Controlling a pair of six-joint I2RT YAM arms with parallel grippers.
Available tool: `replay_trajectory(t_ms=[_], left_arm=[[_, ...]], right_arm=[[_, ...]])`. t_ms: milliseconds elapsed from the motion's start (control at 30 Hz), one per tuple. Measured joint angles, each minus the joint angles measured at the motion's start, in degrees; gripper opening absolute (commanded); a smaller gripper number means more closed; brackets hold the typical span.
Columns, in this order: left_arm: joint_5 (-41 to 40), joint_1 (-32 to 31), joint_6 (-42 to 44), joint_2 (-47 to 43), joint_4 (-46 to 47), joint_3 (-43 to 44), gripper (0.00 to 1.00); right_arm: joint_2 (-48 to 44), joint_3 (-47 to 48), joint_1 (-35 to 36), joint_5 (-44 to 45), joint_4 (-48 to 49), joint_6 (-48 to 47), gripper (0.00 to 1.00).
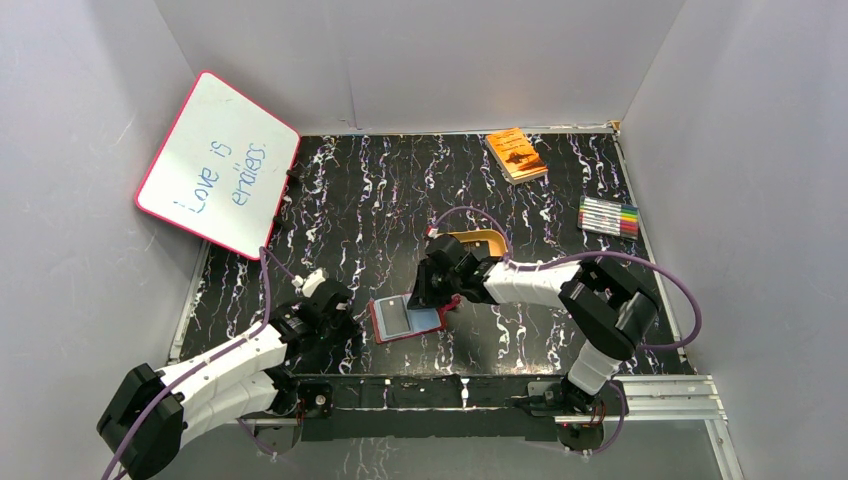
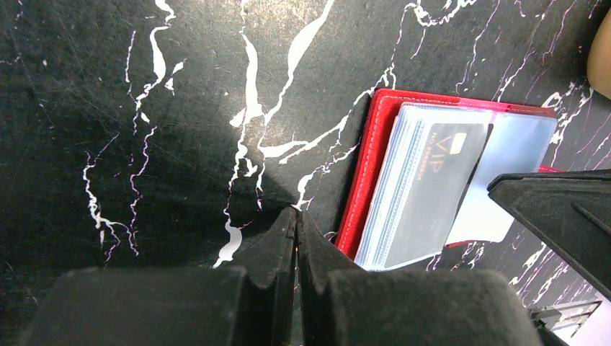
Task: Put the credit cards into the card holder
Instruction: Insert the credit card into the card holder.
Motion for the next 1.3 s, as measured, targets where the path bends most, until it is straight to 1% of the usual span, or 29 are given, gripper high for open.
replay_trajectory(t_ms=[100,200,467,733,1033,1100,1167,1300], left_arm=[[0.00,0.00,0.02,0.02,0.02,0.00,0.00],[0.00,0.00,0.04,0.22,0.09,0.02,0.00],[0.22,0.00,0.57,0.57,0.96,0.02,0.00],[2.78,0.02,2.29,3.67,5.79,-0.04,0.00],[3.82,0.07,4.11,4.31,7.15,0.02,0.00],[4.07,0.13,4.35,4.48,7.41,0.02,0.00],[4.09,0.15,4.52,4.44,7.32,0.07,0.00],[3.63,0.15,4.44,2.97,5.66,0.07,0.00]], right_arm=[[0.11,1.27,-0.11,0.83,-1.81,-1.07,0.06],[0.81,2.62,-0.22,0.85,-2.93,-2.12,0.04],[3.39,2.99,-0.22,-0.09,-4.02,-3.87,0.03],[5.60,4.94,0.55,-2.25,-3.98,-4.96,0.03],[6.03,5.38,1.42,-2.14,-3.13,-5.14,0.03],[6.03,5.38,1.53,-1.99,-3.10,-5.11,0.04],[5.90,5.38,1.62,-1.55,-3.21,-5.09,0.09],[3.23,5.38,2.36,1.53,-6.14,-5.57,0.26]])
